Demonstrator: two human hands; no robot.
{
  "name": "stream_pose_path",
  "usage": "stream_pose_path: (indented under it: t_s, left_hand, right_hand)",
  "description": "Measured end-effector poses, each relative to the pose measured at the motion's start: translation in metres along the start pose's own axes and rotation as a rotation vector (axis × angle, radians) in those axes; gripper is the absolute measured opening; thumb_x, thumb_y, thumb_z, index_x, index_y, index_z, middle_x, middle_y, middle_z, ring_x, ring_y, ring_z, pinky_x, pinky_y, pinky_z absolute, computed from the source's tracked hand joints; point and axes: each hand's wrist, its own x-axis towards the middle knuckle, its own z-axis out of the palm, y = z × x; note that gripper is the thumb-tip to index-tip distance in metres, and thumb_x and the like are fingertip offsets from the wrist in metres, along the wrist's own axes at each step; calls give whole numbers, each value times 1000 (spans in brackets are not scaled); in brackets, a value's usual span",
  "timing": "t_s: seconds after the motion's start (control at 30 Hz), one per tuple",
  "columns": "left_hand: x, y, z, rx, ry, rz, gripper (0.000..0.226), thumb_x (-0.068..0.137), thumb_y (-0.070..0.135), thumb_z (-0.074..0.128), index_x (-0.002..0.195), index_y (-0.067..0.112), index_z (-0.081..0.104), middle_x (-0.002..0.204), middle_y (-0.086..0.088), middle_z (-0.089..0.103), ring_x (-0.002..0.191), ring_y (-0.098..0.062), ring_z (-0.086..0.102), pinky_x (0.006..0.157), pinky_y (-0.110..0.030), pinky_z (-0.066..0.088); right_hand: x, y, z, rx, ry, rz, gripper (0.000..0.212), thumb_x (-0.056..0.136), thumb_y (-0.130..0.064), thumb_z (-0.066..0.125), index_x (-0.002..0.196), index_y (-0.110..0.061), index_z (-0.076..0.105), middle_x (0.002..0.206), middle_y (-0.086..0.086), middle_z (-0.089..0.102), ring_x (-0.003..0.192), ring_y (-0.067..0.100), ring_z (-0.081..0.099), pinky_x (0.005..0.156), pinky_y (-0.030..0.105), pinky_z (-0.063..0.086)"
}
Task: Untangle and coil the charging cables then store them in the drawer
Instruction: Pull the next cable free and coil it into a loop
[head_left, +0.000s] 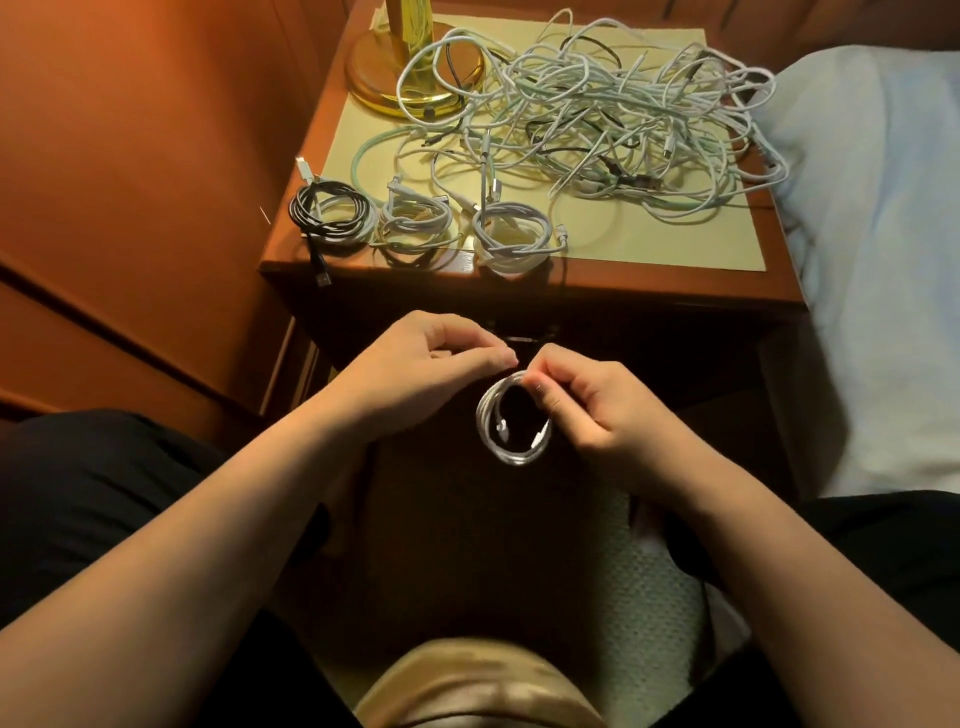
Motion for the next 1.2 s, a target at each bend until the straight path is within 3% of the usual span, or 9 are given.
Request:
stream_pose_path:
  t_s: [0.17, 0.27, 0.4, 0.53, 0.63, 0.83, 1.0, 1.1, 1.2]
  left_hand:
    - [1, -7, 16, -182, -135, -79, 44, 92, 43, 71, 109, 2, 66, 92, -15, 74, 86, -27, 69, 87, -45, 49]
    - [5, -10, 25, -440, -189, -218, 42, 96, 42, 66, 106, 1, 68, 86, -11, 64, 79, -23, 59, 82, -44, 46]
    - [3, -2, 36, -804, -205, -364, 41, 105, 36, 47, 77, 11, 64, 66, 0, 48, 65, -14, 41, 63, -25, 49]
    - [3, -3, 44, -971, -196, -480, 53, 106, 40, 40, 59, 17, 46, 54, 4, 28, 57, -12, 23, 56, -21, 30]
    - [7, -2, 39, -1073, -90, -502, 54, 108, 39, 38, 57, 19, 40, 51, 6, 24, 50, -9, 20, 60, -24, 16]
    - [13, 6, 18, -1472, 269, -533, 52, 110, 37, 38, 62, 17, 41, 48, 8, 28, 38, -8, 30, 42, -17, 39]
    - [9, 5, 1, -1470, 265, -514, 54, 110, 37, 35, 60, 19, 43, 50, 11, 25, 42, -5, 25, 48, -16, 31]
    - [8, 7, -6, -1063, 70, -479, 45, 108, 34, 40, 65, 19, 39, 50, 10, 25, 42, -4, 21, 52, -17, 11]
    - [5, 9, 3, -692, 38, -419, 39, 106, 27, 48, 70, 14, 44, 49, 8, 28, 39, -4, 23, 44, -17, 15]
  right_hand:
    - [0, 3, 6, 15, 3, 2, 18, 103, -33, 48, 93, -22, 58, 70, -9, 59, 60, 7, 51, 56, 33, 42]
    - [2, 7, 5, -8, 47, 7, 20, 104, -34, 47, 95, -20, 59, 76, -6, 65, 65, 12, 59, 61, 44, 49]
    - [4, 9, 7, -16, 84, 1, 19, 106, -34, 48, 95, -23, 59, 76, -4, 65, 68, 13, 62, 65, 47, 51]
    - [5, 9, 10, 16, 87, 42, 23, 106, -36, 49, 94, -22, 64, 78, 1, 67, 72, 20, 63, 68, 46, 52]
    - [8, 13, 9, -1, 128, 125, 32, 107, -41, 48, 88, -20, 63, 76, 6, 66, 72, 24, 61, 69, 49, 50]
    - [9, 0, 17, -67, 78, 156, 30, 108, -36, 51, 82, -24, 57, 60, -4, 55, 55, 9, 52, 58, 39, 44]
    - [7, -10, 19, -107, 55, 167, 34, 109, -37, 49, 78, -24, 54, 59, -6, 53, 54, 9, 51, 56, 35, 40]
    - [7, -2, -4, -170, 173, 216, 36, 108, -38, 50, 75, -24, 53, 60, -14, 57, 55, 8, 53, 52, 28, 36]
    - [2, 6, -23, -157, 235, 264, 38, 109, -40, 49, 76, -23, 57, 58, -14, 55, 53, 7, 51, 52, 25, 35]
